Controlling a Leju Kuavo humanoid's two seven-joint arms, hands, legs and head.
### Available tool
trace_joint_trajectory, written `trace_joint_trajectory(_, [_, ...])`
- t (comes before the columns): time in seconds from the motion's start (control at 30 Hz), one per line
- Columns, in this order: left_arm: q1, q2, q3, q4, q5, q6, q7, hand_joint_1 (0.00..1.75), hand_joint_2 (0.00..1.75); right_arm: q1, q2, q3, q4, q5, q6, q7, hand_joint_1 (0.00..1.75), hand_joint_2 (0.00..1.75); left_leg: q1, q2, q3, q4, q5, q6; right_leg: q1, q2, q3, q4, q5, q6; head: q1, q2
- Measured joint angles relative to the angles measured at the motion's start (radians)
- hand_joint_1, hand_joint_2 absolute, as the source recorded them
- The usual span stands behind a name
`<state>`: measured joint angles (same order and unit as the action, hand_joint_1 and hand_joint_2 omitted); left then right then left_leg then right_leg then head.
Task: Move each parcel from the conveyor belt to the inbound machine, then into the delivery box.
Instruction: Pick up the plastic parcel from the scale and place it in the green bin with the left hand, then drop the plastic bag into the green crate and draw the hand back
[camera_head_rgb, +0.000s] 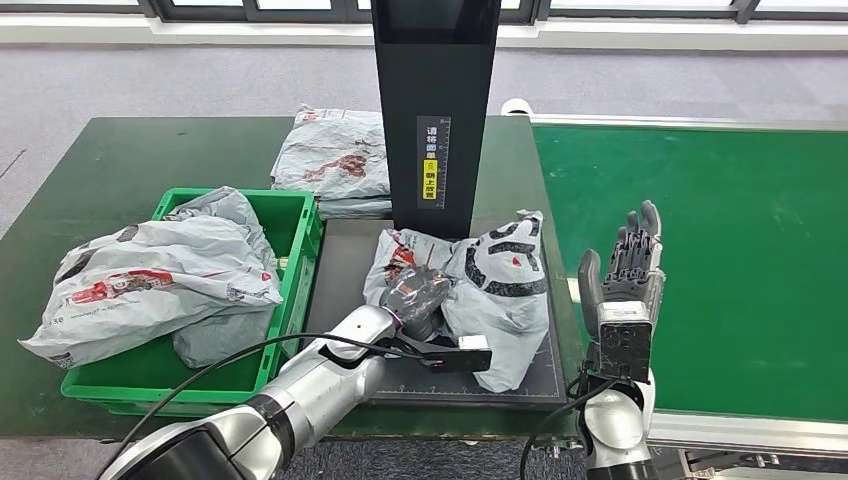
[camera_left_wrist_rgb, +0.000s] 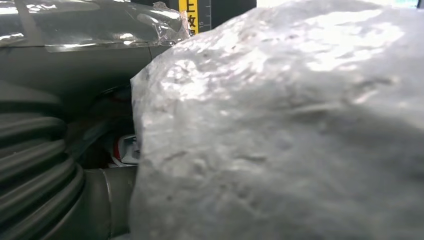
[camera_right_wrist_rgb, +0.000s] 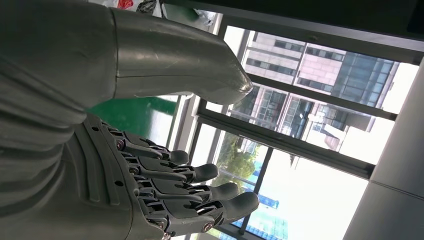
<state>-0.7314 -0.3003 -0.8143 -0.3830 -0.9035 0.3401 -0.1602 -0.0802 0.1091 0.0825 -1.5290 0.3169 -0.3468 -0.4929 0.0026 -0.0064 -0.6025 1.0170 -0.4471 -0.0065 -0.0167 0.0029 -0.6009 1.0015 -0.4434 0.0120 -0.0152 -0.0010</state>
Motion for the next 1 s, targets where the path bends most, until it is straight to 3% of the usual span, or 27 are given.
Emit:
trace_joint_trajectory(0.13, [-0.001, 0.007, 0.022, -0.022, 0.003, 0.162, -0.001, 1.75, 1.75, 0.009, 0.006, -0.002, -0.004, 0.009, -0.002, 0.002, 0.00, 1.75, 0.000, 0.000, 0.000, 0.000, 0.000, 0.000, 0.000, 0.000, 0.000, 0.000, 0.000, 0.000, 0.000, 0.000])
trace_joint_trajectory(0.27, [-0.011, 0.041, 0.113, -0.116, -0.054, 0.306, 0.039, 1.75, 1.75, 0.030, 0.016, -0.012, -0.009, 0.014, -0.004, 0.007, 0.00, 1.75, 0.000, 0.000, 0.000, 0.000, 0.000, 0.000, 0.000, 0.000, 0.000, 0.000, 0.000, 0.000, 0.000, 0.000])
trace_joint_trajectory(0.5, [0.011, 0.136, 0.309, -0.348, -0.373, 0.356, 0.184, 1.75, 1.75, 0.044, 0.023, -0.038, -0.009, -0.009, -0.008, -0.013, 0.00, 1.75, 0.001, 0.001, 0.000, 0.000, 0.001, -0.001, 0.000, 0.001, 0.000, 0.001, 0.000, 0.000, 0.000, 0.000])
trace_joint_trajectory(0.73, [0.148, 0.205, 0.523, -0.652, -0.535, 0.359, 0.151, 1.75, 1.75, 0.060, 0.022, -0.051, -0.003, -0.002, -0.005, -0.010, 0.00, 1.75, 0.001, 0.001, 0.000, -0.001, 0.000, -0.002, 0.000, 0.002, -0.001, 0.001, -0.001, -0.001, 0.000, 0.000])
trace_joint_trajectory(0.8, [0.198, 0.236, 0.567, -0.748, -0.570, 0.360, 0.183, 1.75, 1.75, 0.067, 0.020, -0.051, -0.002, -0.008, -0.008, -0.010, 0.00, 1.75, 0.001, 0.002, -0.001, -0.001, 0.000, -0.002, 0.001, 0.002, -0.001, 0.001, -0.002, -0.002, 0.000, 0.000])
trace_joint_trajectory(0.87, [0.228, 0.315, 0.573, -0.811, -0.580, 0.357, 0.331, 1.75, 1.75, 0.084, 0.015, -0.051, -0.002, -0.016, -0.011, -0.010, 0.00, 1.75, 0.001, 0.003, 0.001, -0.001, -0.001, -0.003, 0.001, 0.003, -0.001, 0.001, -0.003, -0.003, 0.000, 0.000])
trace_joint_trajectory(0.97, [0.243, 0.476, 0.501, -0.825, -0.581, 0.332, 0.728, 1.75, 1.75, 0.124, 0.008, -0.052, -0.003, -0.023, -0.010, -0.010, 0.00, 1.75, 0.002, 0.006, 0.003, -0.002, -0.003, -0.005, 0.002, 0.005, -0.002, 0.002, -0.004, -0.006, 0.000, 0.000])
trace_joint_trajectory(1.0, [0.252, 0.510, 0.480, -0.821, -0.581, 0.318, 0.817, 1.75, 1.75, 0.133, 0.007, -0.052, -0.004, -0.022, -0.008, -0.008, 0.00, 1.75, 0.002, 0.005, 0.003, -0.002, -0.003, -0.005, 0.003, 0.004, -0.001, 0.002, -0.005, -0.006, 0.000, 0.000])
